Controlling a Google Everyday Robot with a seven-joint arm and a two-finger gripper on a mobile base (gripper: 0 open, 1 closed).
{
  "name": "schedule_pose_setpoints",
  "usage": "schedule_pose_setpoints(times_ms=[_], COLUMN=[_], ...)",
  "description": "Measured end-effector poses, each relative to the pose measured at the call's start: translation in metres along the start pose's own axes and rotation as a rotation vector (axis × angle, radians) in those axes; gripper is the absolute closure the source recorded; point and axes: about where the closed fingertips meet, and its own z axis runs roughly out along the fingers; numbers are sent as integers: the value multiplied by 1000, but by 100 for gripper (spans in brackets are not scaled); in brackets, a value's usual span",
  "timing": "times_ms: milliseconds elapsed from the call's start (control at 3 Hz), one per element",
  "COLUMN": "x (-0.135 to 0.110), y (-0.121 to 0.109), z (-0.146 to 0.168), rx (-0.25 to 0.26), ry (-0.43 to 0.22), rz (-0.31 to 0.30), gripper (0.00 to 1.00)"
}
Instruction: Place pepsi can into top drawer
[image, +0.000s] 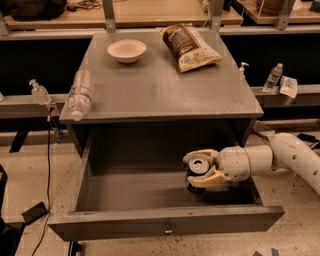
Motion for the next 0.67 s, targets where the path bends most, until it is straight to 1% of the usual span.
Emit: schedule_pose_setpoints(times_ms=[333, 667], x=[12, 14], y=[5, 6], z=[2, 3], rx=[18, 17], ry=[-5, -7], rz=[-19, -23], gripper=[82, 58])
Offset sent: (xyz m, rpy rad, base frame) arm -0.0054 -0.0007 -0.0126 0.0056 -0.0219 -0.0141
